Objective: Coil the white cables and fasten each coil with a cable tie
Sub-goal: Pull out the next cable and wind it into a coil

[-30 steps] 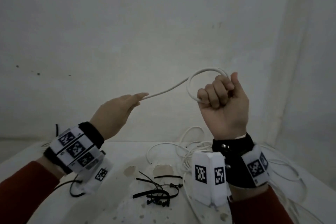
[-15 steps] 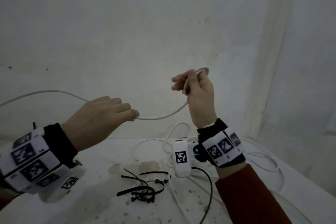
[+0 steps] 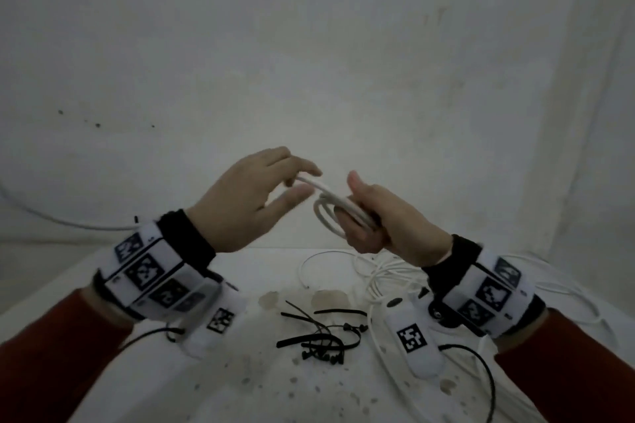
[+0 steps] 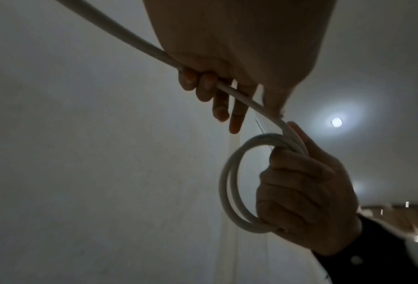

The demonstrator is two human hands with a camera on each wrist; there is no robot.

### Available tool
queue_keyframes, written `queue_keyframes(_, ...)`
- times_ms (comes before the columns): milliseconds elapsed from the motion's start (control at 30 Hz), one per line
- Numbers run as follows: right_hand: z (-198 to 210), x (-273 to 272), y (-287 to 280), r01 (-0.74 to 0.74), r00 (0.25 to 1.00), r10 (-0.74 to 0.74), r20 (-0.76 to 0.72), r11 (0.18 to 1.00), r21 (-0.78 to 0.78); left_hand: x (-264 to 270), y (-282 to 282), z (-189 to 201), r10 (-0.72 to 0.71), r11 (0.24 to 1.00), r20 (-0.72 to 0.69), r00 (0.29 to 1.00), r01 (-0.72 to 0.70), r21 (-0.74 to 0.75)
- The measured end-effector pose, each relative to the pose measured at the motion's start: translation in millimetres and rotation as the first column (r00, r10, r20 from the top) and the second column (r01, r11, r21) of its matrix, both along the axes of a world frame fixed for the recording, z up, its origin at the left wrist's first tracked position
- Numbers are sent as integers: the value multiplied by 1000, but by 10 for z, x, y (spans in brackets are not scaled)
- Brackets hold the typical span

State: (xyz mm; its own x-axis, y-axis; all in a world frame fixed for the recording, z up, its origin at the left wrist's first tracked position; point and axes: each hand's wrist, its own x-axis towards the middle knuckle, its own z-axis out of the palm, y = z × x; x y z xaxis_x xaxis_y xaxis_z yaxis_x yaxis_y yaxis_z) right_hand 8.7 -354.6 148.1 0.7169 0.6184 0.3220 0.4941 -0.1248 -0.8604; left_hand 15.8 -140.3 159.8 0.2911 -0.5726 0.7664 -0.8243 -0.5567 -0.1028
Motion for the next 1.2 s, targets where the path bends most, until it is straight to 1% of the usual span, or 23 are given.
queue_keyframes(33,5,-1,24,-86,991,96,-95,991,99,-14,-48,-27,-35,998,-54,998,32,-57)
queue_keyframes(67,6,5,48,-149,972,178,-155,971,185,-19,-92,-51,-60,993,-92,994,50,-107)
queue_keyframes(100,2,16,69,-183,956,232,-179,950,252,-17,-132,-70,-77,987,-118,990,59,-152)
queue_keyframes(167,-6,9,98,-200,948,266,-174,924,326,12,-181,-90,-104,969,-145,984,67,-236)
queue_keyframes(233,-13,-18,124,-156,964,222,-147,919,363,38,-208,-94,-156,949,-210,965,87,-304)
queue_keyframes(300,-18,-25,131,-48,988,102,-118,919,392,64,-230,-100,-194,944,-279,941,102,-313)
queue_keyframes(367,-28,5,121,61,995,-23,-97,909,412,77,-235,-104,-170,955,-315,934,77,-287)
queue_keyframes(400,-33,18,114,86,994,-51,-93,903,420,88,-224,-100,-148,961,-323,935,58,-271)
queue_keyframes(467,-46,40,102,82,993,-35,-110,888,452,111,-195,-79,-113,970,-331,937,31,-242)
queue_keyframes(500,-53,42,97,69,991,-6,-132,876,477,113,-191,-69,-127,969,-349,929,42,-241)
queue_keyframes(533,-56,46,93,57,987,27,-158,862,503,117,-196,-68,-172,962,-382,908,71,-264)
queue_keyframes(600,-54,54,79,41,977,78,-198,844,536,100,-230,-72,-293,927,-456,840,133,-351)
queue_keyframes(667,-50,60,60,49,972,84,-220,842,538,67,-263,-86,-387,888,-500,774,166,-429)
queue_keyframes(700,-54,64,50,52,969,85,-230,844,533,56,-278,-100,-416,873,-515,750,171,-456)
queue_keyframes(733,-57,64,41,47,966,95,-240,850,525,46,-291,-112,-425,866,-522,740,164,-473)
queue_keyframes(800,-64,63,27,7,958,138,-251,866,501,45,-320,-143,-411,859,-508,757,135,-493)
queue_keyframes(867,-54,55,22,-50,943,200,-265,875,482,37,-364,-163,-383,861,-473,793,122,-493)
queue_keyframes(967,-55,36,34,-119,906,297,-302,863,491,15,-408,-150,-290,896,-392,873,105,-431)
queue_keyframes(1000,-68,30,42,-147,891,332,-309,856,495,11,-416,-141,-269,907,-379,886,100,-410)
queue_keyframes(1033,-85,23,47,-178,874,370,-314,847,501,7,-423,-133,-268,910,-385,883,100,-403)
queue_keyframes(1100,-108,13,46,-241,837,446,-318,821,518,8,-439,-123,-315,898,-429,847,119,-424)
queue_keyframes(1167,-100,3,27,-262,807,490,-329,797,545,3,-455,-112,-355,886,-456,816,140,-441)
queue_keyframes(1200,-91,3,9,-252,801,495,-336,789,561,6,-458,-105,-361,888,-455,814,152,-434)
